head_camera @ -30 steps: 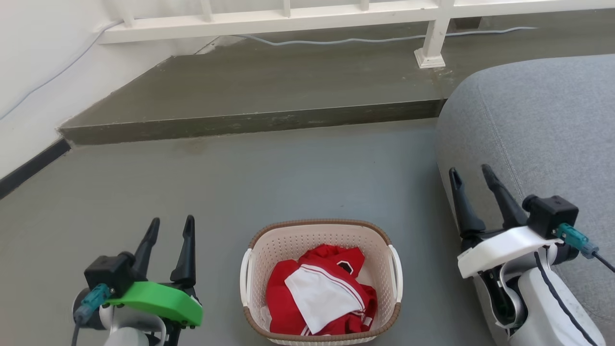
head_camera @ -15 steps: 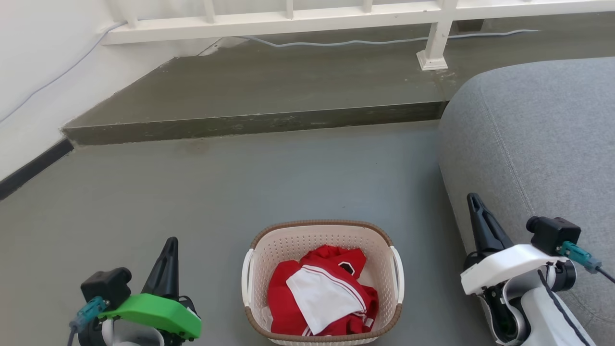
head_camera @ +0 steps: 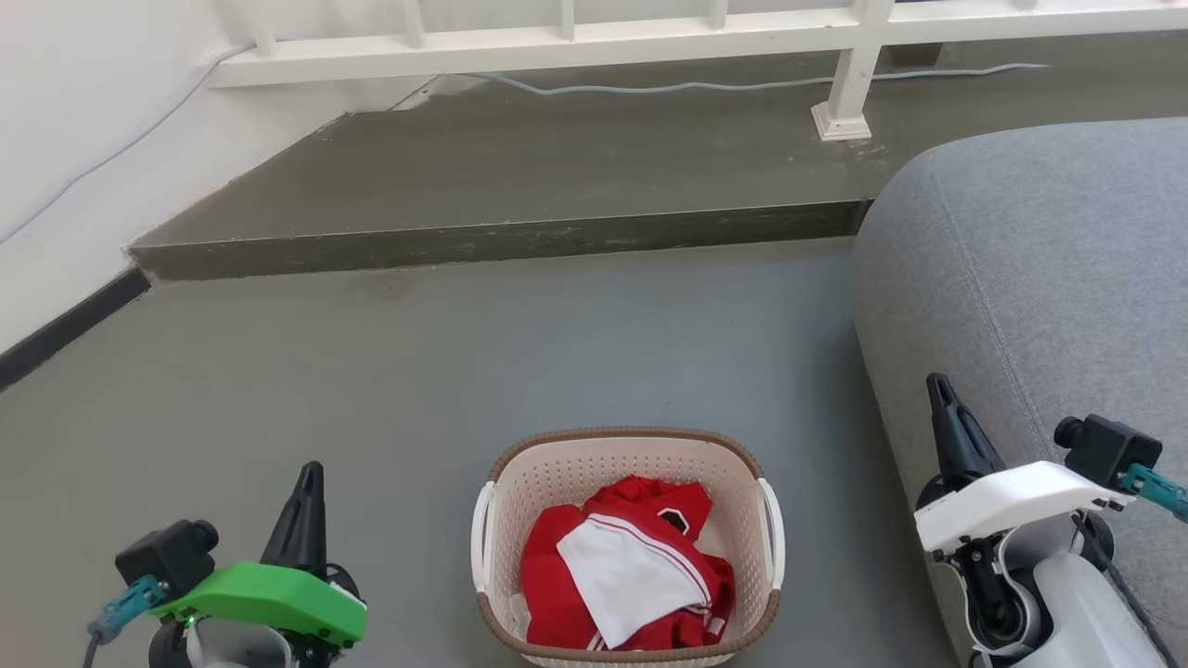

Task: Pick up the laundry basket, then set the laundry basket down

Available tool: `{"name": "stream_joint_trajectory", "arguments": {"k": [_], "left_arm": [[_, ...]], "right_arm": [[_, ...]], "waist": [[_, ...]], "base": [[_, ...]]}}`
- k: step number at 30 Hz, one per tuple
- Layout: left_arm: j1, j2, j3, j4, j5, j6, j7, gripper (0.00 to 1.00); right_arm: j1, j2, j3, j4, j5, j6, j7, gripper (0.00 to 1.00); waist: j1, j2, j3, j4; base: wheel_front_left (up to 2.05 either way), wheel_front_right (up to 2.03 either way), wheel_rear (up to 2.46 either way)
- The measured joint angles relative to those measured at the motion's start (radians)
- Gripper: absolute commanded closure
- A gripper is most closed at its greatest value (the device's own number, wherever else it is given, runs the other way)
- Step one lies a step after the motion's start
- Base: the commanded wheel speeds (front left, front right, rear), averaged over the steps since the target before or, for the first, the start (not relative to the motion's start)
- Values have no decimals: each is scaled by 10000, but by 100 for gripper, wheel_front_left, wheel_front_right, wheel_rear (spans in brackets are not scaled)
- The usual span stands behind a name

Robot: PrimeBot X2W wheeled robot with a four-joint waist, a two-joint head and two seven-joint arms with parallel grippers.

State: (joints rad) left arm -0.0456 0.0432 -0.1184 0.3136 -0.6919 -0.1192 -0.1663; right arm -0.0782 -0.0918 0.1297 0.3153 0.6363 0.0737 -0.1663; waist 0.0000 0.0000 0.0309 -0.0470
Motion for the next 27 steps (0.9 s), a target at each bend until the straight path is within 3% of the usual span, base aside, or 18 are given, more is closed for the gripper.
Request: {"name": "stream_joint_trajectory", "arguments": {"k": [27], "left_arm": [[-7, -12, 648, -50, -3035, 0, 966, 100]], "right_arm": [[0, 217, -913, -52, 3214, 148, 941, 100]], "waist": [[0, 0, -98, 159]], "base": [[0, 0, 0]]}}
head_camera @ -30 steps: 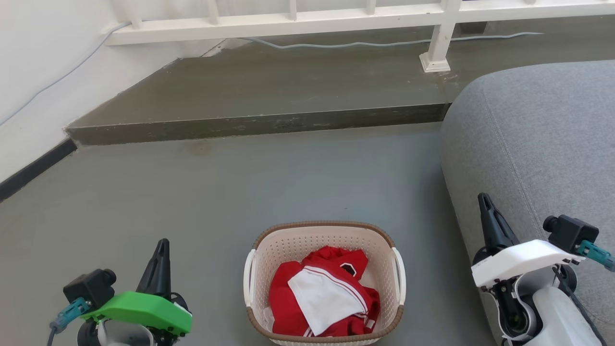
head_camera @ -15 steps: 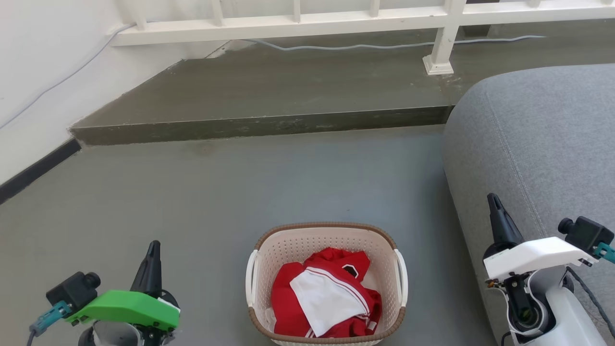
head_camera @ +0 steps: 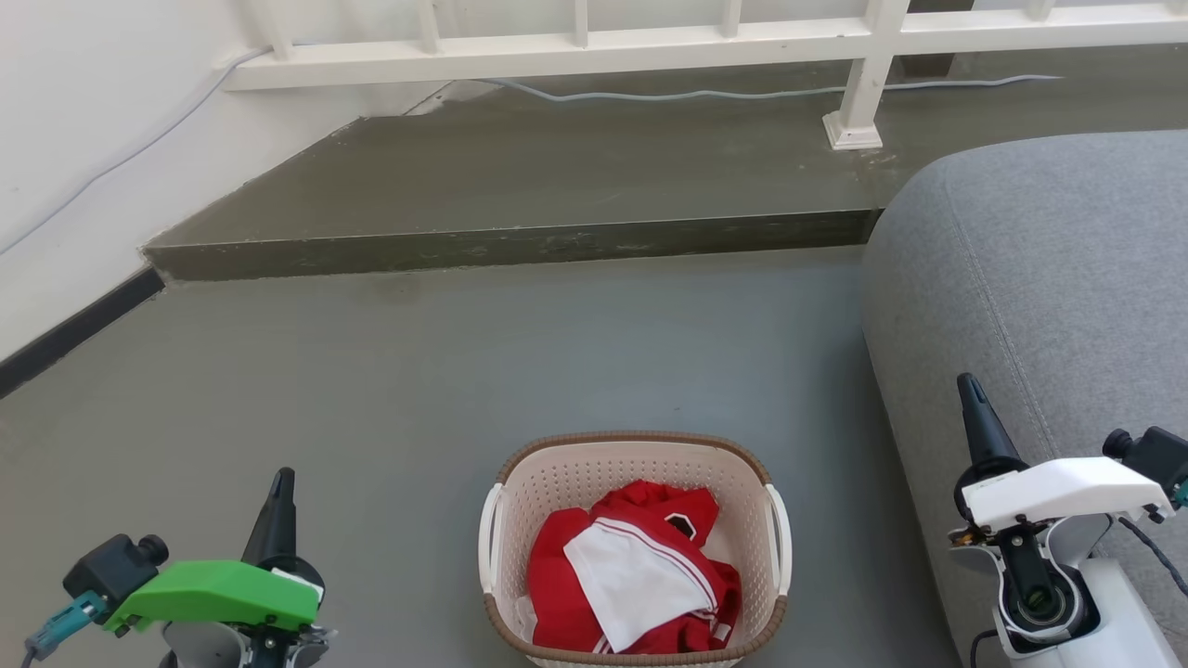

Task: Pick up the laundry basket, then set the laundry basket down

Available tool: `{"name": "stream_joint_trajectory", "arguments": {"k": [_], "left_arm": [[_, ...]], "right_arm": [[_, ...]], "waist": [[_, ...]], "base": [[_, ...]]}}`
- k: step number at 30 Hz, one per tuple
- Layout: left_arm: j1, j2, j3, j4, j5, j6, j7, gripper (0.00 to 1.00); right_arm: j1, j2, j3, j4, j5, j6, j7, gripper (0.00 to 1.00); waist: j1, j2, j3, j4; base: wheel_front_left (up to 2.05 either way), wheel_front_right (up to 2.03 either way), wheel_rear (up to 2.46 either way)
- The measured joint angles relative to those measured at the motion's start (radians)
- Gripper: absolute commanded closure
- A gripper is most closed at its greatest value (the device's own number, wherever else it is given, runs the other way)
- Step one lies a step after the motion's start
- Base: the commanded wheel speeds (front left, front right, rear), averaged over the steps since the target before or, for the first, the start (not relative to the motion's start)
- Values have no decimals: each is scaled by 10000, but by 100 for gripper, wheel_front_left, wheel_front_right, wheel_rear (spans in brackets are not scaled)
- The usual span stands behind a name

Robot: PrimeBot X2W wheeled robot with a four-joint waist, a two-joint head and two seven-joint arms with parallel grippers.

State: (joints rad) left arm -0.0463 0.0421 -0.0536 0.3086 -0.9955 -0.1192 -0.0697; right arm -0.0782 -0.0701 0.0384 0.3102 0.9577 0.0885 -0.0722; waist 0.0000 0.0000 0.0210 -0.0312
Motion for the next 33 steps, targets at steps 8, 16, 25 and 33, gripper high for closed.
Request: {"name": "stream_joint_trajectory", "arguments": {"k": [8, 16, 25, 33], "left_arm": [[-4, -4, 222, -27, -957, 0, 263, 100], [-9, -6, 441, -61, -1887, 0, 573, 100], [-16, -10, 631, -130, -2953, -8, 878, 100], [-44, -12, 857, -203, -3841, -8, 1156, 100]], "right_arm": [[0, 42, -276, -35, 1007, 71, 305, 100], [0, 77, -543, -75, 2006, 82, 577, 100], [0, 102, -842, -111, 3104, 161, 899, 100], [0, 153, -1097, -134, 4096, 171, 1168, 100]], "waist": [[0, 0, -30, 49], [0, 0, -59, 98], [0, 0, -93, 153], [0, 0, -123, 201]], "base": [[0, 0, 0], [0, 0, 0], [0, 0, 0], [0, 0, 0]]}}
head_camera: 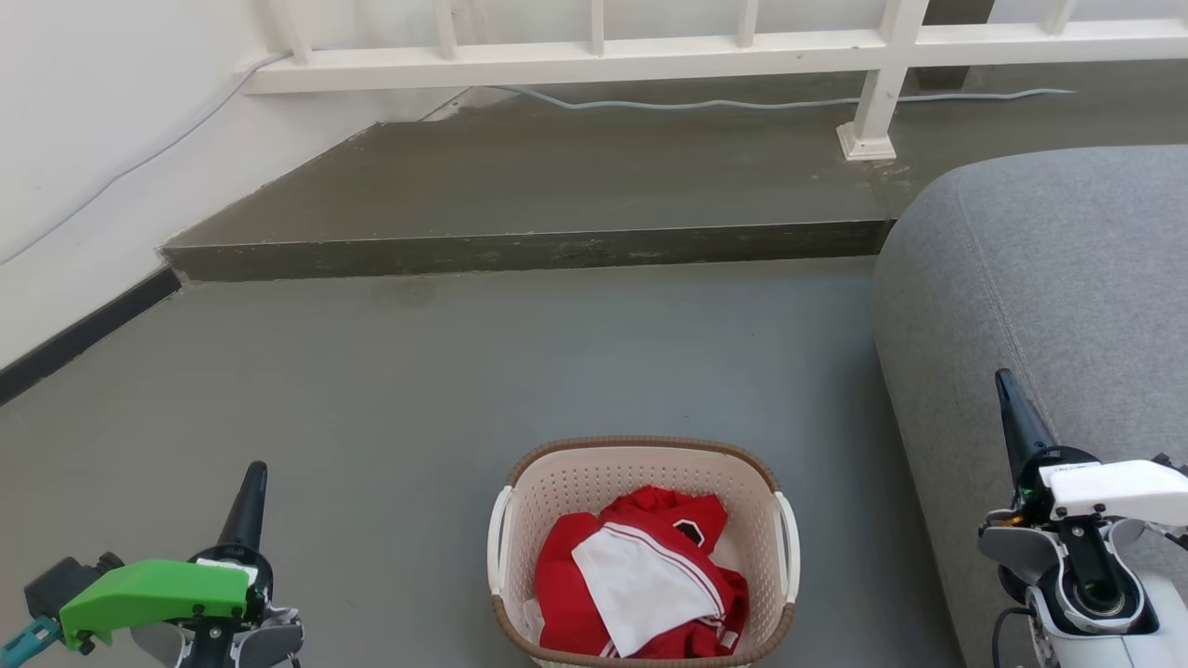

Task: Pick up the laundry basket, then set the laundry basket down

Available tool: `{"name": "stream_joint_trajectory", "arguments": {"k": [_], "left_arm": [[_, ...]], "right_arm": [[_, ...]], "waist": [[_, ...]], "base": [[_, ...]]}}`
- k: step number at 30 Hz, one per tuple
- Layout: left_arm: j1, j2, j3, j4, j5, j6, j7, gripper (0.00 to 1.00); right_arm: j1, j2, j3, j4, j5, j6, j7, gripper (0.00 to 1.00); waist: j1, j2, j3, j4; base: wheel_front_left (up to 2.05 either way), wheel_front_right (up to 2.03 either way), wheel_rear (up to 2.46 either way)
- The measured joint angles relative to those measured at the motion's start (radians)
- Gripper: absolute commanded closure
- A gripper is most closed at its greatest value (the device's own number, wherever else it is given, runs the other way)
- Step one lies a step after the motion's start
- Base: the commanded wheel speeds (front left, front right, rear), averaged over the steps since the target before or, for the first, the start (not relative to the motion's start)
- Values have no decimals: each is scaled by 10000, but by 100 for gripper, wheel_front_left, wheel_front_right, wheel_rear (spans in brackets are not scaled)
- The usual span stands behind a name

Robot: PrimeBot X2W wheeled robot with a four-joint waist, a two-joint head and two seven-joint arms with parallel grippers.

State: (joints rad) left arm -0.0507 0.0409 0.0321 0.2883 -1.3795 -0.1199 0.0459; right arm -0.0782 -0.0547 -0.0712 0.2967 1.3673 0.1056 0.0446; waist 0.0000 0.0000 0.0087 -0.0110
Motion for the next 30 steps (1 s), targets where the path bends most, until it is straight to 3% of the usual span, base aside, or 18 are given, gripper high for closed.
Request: {"name": "stream_joint_trajectory", "arguments": {"k": [18, 30], "left_arm": [[-127, -17, 437, -67, -2188, -21, 633, 100], [-127, -23, 472, -69, -2201, -23, 633, 100]], "right_arm": [[0, 157, -617, -88, 2301, 92, 637, 100], [0, 161, -637, -96, 2339, 104, 637, 100]], "waist": [[0, 0, -67, 110], [0, 0, -67, 110]], "base": [[0, 0, 0], [0, 0, 0]]}}
